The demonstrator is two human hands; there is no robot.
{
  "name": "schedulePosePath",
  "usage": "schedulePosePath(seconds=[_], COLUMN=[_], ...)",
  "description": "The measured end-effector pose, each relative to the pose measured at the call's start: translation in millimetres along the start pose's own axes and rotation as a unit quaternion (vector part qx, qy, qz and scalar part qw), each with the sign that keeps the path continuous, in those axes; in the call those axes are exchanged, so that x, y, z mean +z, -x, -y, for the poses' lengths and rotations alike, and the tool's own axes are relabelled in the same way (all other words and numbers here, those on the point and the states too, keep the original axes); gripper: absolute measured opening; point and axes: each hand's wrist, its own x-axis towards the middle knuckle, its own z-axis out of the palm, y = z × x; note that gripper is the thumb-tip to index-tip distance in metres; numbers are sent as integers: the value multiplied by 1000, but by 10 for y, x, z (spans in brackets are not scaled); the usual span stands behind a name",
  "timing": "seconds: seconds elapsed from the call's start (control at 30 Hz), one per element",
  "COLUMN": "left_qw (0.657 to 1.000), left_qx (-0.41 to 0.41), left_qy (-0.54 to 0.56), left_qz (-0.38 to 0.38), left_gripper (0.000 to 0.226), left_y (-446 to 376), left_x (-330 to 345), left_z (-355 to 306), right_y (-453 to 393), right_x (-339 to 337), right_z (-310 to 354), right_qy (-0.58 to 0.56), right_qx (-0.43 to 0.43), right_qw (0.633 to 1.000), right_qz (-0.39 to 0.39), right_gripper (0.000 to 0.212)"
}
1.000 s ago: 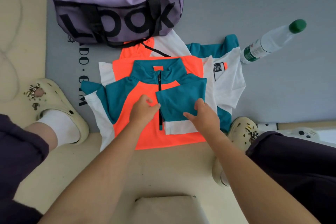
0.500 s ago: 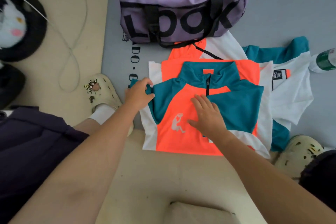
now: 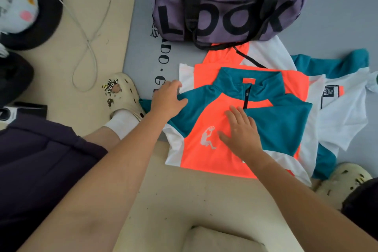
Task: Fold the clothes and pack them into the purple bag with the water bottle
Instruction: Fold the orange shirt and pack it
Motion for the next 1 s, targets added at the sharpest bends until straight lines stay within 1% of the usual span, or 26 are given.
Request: schedulePosePath(seconds=[0.07,0.13,0.17,0.27,0.33,0.47,0.53,0.63,0.67,0.77,0.8,0.83,0.87,0.9,0.93,0.97,1.0], left_qw=[997,993,991,987,980,952,951,959,959,954,957,962,967,967,959,934,898], left_qx=[-59,-80,-76,-63,-52,-37,-26,-8,2,39,46,45,35,22,1,-39,-77], left_qy=[15,-23,-39,-60,-91,-195,-205,-194,-202,-224,-207,-178,-132,-68,24,139,239], left_qz=[53,86,102,138,167,231,228,204,197,193,197,202,214,243,282,327,360], left_gripper=[44,40,41,51,50,45,44,45,44,40,40,40,38,34,27,14,9], left_y=[-40,-47,-47,-30,-19,-48,-63,-26,8,133,170,199,214,227,242,260,287], left_x=[70,120,128,75,-24,-242,-325,-393,-391,-247,-176,-113,-50,1,37,61,58], left_z=[-9,70,123,280,368,376,314,134,30,-356,-487,-598,-681,-743,-781,-796,-796], right_y=[-8,-16,-18,-9,-5,-7,-6,-35,-45,-23,-5,6,13,16,16,11,7], right_x=[-8,-20,-26,-34,-36,-72,-99,-170,-202,-261,-266,-264,-274,-287,-293,-291,-277], right_z=[-14,-28,-35,-53,-56,-40,-29,8,24,80,92,99,107,110,105,79,38], right_qy=[4,4,3,3,7,-5,-23,-68,-84,-125,-157,-207,-275,-362,-440,-482,-488], right_qx=[1,0,-1,-9,-13,-9,-3,4,1,-13,3,36,85,139,188,222,236], right_qw=[1000,1000,1000,1000,1000,1000,999,997,996,989,984,975,957,922,878,846,839], right_qz=[7,13,15,16,13,18,25,24,5,-82,-87,-72,-35,3,32,47,53], right_gripper=[69,69,69,68,68,69,69,64,58,28,23,25,32,38,43,47,49])
